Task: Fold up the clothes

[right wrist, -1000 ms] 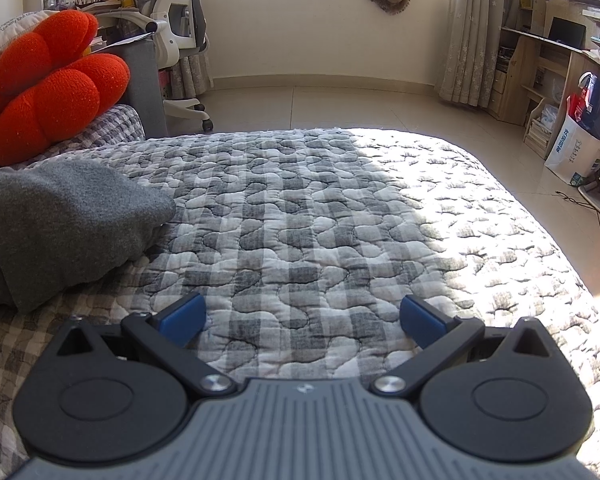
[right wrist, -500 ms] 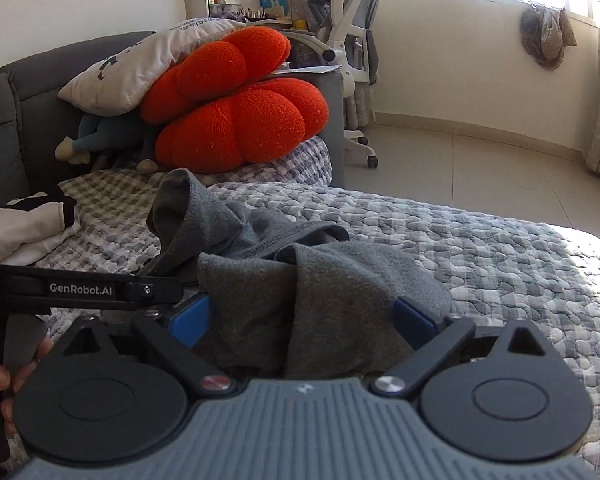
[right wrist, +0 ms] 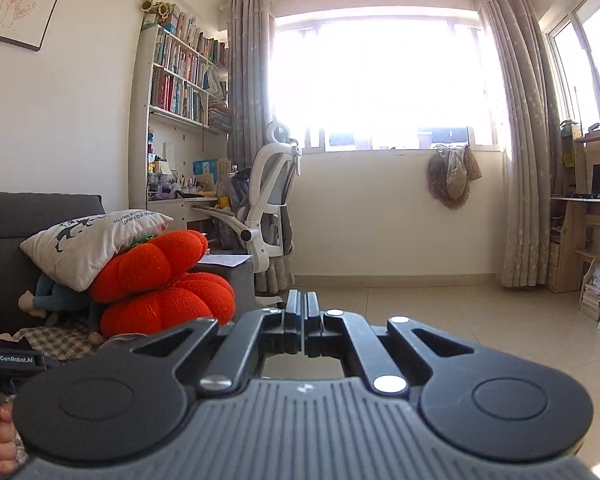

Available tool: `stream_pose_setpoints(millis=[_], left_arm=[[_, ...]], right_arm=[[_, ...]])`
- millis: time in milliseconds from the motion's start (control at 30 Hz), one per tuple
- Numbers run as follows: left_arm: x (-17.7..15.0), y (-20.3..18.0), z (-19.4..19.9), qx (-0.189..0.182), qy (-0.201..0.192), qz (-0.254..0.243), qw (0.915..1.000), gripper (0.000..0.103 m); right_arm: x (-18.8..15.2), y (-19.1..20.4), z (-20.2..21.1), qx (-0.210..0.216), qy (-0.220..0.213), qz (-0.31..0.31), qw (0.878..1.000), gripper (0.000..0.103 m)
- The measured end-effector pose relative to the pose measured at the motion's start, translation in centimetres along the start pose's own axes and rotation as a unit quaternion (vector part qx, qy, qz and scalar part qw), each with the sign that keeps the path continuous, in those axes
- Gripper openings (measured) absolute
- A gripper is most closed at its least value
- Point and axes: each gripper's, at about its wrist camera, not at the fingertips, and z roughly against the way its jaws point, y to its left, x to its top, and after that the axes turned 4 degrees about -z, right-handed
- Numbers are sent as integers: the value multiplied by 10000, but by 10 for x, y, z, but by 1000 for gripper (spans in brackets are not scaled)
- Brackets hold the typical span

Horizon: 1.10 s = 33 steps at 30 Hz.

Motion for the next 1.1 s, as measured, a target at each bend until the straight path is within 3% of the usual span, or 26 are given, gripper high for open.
stream_pose_setpoints(millis=[100,167,200,233,300,333,433,500,567,600,633,733,833,900,1000,1100], left_arm=[[-1,-18,-7,221,216,-465,9984,12],[-5,-11,-16,626,573,-357,9958,25],[-6,-6,-20,832,753,-280,9933,45],[-9,-3,-25,990,921,-299,9904,57],[-14,2,-34,1213,1235,-427,9840,62],[-16,4,-37,1224,1363,-434,9821,65],[-30,2,-40,1086,1749,-467,9775,78],[-41,-5,-44,1014,1993,-681,9723,79],[-49,-11,-47,1019,2141,-926,9671,79],[-51,-13,-47,1010,2193,-1020,9650,79],[-52,-15,-47,997,2227,-1086,9637,79],[-54,-23,-44,960,2276,-1360,9594,83],[-63,-42,-42,708,2389,-1935,9489,94],[-72,-53,-44,530,2485,-2251,9406,97],[-82,-63,-47,571,2625,-2562,9285,98],[-90,-67,-49,631,2682,-2815,9192,98]], right_arm=[[-37,-2,-27,162,879,156,9959,34],[-55,1,-38,357,1358,332,9895,75],[-62,6,-42,457,1486,455,9868,78],[-66,10,-43,560,1552,537,9848,79],[-69,17,-48,737,1744,564,9803,84],[-72,20,-51,821,1899,548,9768,90],[-83,28,-61,1085,2417,520,9629,91],[-96,38,-69,1267,2701,666,9521,85],[-112,49,-78,1186,2998,955,9418,45],[-116,55,-82,1043,3020,1198,9400,30],[-115,58,-83,855,2919,1380,9426,6],[-83,41,-64,536,2148,952,9705,6],[-53,20,-36,239,1367,736,9876,6],[-44,8,-21,100,1043,671,9922,6],[-34,-10,-3,-552,489,697,9948,6],[-19,-35,22,-823,-132,253,9962,6]])
